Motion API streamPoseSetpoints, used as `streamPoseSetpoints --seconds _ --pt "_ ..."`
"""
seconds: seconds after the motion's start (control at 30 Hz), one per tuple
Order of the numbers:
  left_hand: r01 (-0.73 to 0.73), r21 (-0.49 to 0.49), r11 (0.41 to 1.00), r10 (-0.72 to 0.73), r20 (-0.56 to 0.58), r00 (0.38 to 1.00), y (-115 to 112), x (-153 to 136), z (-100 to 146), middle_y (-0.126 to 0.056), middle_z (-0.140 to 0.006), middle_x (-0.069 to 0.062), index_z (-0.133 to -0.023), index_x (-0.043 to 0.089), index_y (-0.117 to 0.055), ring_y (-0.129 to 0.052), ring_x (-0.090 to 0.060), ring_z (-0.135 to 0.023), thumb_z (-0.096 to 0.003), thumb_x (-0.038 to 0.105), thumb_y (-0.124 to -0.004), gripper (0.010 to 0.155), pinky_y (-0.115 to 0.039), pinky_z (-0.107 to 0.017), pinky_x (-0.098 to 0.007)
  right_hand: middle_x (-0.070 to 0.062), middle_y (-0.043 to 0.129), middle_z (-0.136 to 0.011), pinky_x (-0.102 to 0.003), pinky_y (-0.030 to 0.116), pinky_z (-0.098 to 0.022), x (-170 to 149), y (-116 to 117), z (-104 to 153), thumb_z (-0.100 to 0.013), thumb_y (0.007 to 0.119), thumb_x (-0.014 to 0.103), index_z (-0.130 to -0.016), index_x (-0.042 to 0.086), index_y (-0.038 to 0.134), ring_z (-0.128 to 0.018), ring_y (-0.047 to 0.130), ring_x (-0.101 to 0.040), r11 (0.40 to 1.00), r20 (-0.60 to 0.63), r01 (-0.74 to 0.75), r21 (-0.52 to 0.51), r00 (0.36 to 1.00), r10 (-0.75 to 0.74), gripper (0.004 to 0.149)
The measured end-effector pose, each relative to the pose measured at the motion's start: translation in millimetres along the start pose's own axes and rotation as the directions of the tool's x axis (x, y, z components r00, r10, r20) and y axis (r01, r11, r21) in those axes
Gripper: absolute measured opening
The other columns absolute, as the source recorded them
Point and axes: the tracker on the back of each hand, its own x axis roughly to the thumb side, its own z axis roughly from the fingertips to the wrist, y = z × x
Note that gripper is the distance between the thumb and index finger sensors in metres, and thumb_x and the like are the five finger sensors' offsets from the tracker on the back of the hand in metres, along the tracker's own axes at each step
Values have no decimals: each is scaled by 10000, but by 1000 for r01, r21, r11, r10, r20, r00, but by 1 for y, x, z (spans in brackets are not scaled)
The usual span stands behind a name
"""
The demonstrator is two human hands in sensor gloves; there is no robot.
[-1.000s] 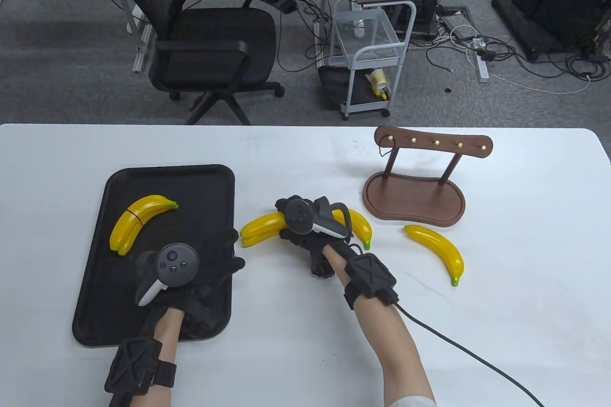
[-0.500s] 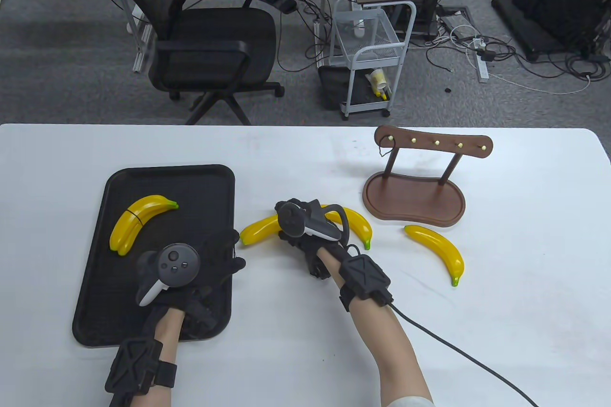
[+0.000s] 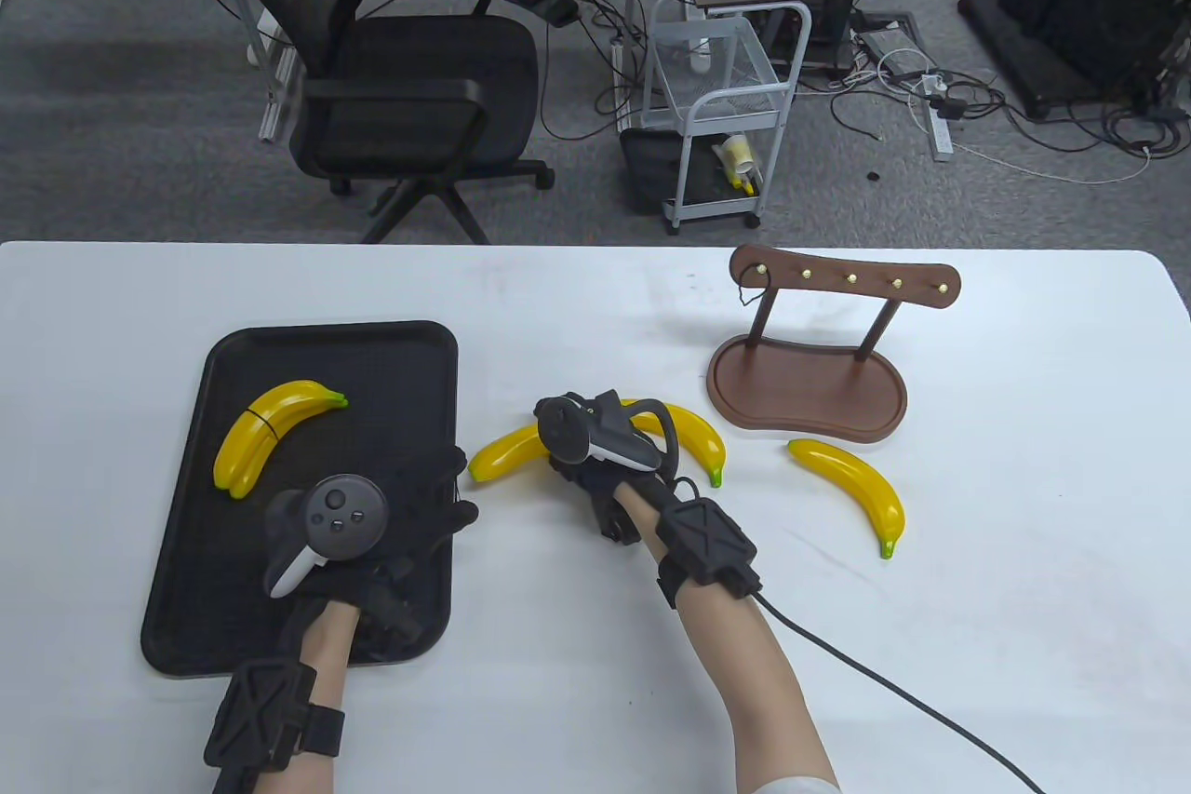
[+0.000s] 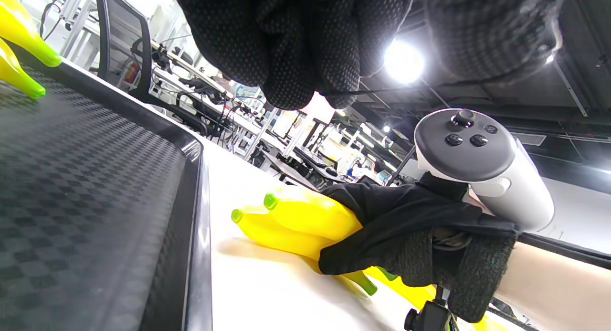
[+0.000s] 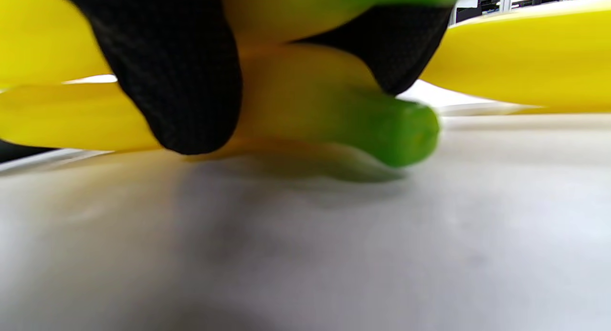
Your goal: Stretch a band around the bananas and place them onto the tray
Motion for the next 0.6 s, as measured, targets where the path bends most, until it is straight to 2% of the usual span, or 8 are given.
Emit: streamPoseSetpoints --seconds 0.23,0.6 --pt "-13 9 1000 13 -10 1000 2 -2 1 -747 -1116 18 -1085 257 -577 -802 -246 -1042 -473 590 -720 711 -667 -797 -436 -57 826 -970 -432 829 -565 0 -2 4 -395 979 336 -976 203 678 -792 917 -289 998 -2 55 -6 998 -55 668" --pt "-15 24 1000 17 -60 998 5 -13 3 -751 -1114 4 -1090 242 -577 -807 -265 -1032 -482 592 -717 716 -663 -792 -455 -72 796 -983 -453 813 -573 -3 -35 28 -399 975 325 -987 187 660 -818 884 -310 995 5 80 -64 997 -80 682"
